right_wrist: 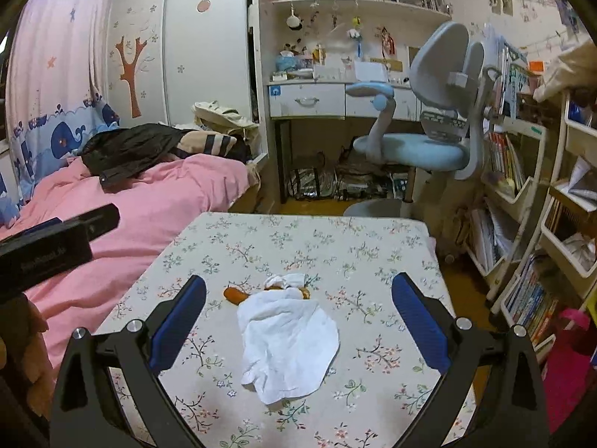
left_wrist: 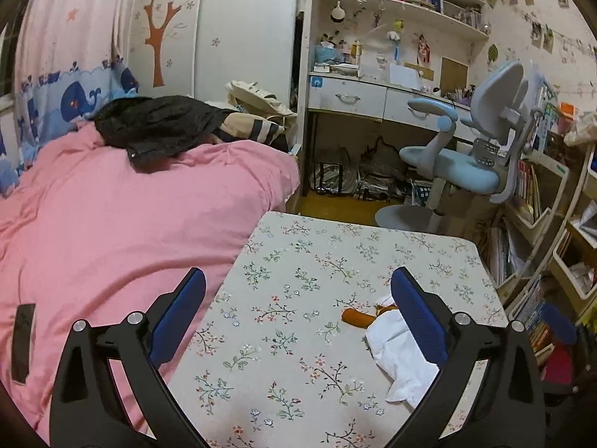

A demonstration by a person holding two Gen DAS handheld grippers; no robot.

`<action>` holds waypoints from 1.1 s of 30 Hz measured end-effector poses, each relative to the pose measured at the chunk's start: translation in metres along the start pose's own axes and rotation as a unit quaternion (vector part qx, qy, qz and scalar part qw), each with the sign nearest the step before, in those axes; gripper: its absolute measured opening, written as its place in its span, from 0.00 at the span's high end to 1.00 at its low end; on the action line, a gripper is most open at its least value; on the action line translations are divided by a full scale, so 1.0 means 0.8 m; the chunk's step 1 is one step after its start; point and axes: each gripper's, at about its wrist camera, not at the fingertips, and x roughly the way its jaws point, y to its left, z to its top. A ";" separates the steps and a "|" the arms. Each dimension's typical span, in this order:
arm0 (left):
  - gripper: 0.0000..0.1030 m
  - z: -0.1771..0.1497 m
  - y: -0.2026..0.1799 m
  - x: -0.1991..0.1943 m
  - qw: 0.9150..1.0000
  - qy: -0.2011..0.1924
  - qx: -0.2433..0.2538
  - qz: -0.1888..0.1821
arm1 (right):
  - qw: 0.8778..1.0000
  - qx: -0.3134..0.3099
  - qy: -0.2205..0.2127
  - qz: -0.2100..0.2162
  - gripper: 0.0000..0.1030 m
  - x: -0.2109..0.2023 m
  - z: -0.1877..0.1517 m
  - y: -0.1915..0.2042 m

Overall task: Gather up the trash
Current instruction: 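Bring both tools back over the last tissue and peel, then grasp the white tissue with the right tool and lift it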

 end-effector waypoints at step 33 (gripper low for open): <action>0.07 -0.009 -0.007 0.002 1.000 0.010 0.019 -0.016 | 0.999 -0.024 0.036 0.014 0.07 0.021 -0.007 0.011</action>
